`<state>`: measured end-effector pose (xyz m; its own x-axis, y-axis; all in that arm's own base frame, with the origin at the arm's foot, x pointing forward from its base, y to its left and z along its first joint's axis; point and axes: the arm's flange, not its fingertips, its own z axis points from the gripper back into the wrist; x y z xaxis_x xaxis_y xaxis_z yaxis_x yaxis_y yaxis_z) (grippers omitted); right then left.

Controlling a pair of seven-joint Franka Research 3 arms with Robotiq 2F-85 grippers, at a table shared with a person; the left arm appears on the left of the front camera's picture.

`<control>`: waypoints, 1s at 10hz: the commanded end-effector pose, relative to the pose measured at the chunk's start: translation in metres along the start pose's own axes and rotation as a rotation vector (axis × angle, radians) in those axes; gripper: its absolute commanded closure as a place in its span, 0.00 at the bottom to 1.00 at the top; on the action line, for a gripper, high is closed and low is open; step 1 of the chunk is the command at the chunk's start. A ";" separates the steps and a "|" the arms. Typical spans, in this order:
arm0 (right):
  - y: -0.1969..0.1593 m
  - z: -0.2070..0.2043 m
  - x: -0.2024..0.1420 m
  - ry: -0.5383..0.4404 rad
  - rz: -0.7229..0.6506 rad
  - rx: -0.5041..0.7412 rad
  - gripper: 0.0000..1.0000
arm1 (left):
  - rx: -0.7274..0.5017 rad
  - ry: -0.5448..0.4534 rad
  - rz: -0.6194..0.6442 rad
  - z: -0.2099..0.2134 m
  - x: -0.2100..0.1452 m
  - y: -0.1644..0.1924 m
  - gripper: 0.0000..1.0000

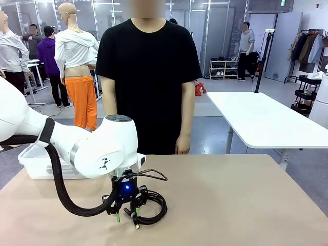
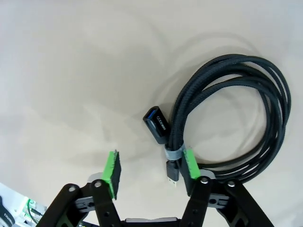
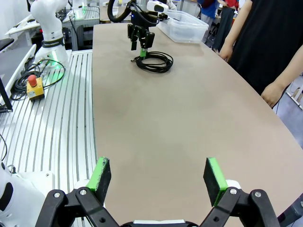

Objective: Organize and store the cables.
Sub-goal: Place the USB Extension Cable into the Organizing box.

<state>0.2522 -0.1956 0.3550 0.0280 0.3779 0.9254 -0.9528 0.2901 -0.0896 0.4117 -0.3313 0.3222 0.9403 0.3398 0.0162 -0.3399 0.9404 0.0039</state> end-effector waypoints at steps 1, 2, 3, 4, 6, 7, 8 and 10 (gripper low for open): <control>-0.001 0.001 0.001 -0.004 -0.004 -0.005 0.00 | 0.016 0.014 0.024 -0.013 0.001 -0.008 1.00; -0.001 0.001 0.001 -0.004 -0.004 -0.005 0.00 | -0.007 0.029 0.017 -0.017 0.002 -0.008 1.00; -0.001 0.001 0.001 -0.004 -0.004 -0.005 0.00 | -0.030 0.040 0.016 -0.019 0.005 -0.009 0.98; -0.001 0.001 0.001 -0.004 -0.004 -0.005 0.00 | -0.051 0.056 0.017 -0.024 0.009 -0.007 1.00; -0.001 0.001 0.001 -0.004 -0.004 -0.005 0.00 | -0.136 0.107 -0.010 -0.035 0.013 -0.007 1.00; -0.001 0.001 0.001 -0.004 -0.004 -0.005 0.00 | -0.164 0.101 -0.019 -0.033 0.011 -0.005 1.00; -0.001 0.001 0.001 -0.004 -0.004 -0.005 0.00 | -0.178 0.084 -0.020 -0.026 0.010 -0.001 1.00; -0.001 0.001 0.001 -0.004 -0.004 -0.005 0.00 | -0.226 0.025 -0.019 -0.003 0.011 0.013 1.00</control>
<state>0.2522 -0.1955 0.3551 0.0280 0.3780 0.9254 -0.9528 0.2901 -0.0896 0.4274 -0.3261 0.3134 0.9425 0.3313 -0.0442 -0.3340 0.9285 -0.1624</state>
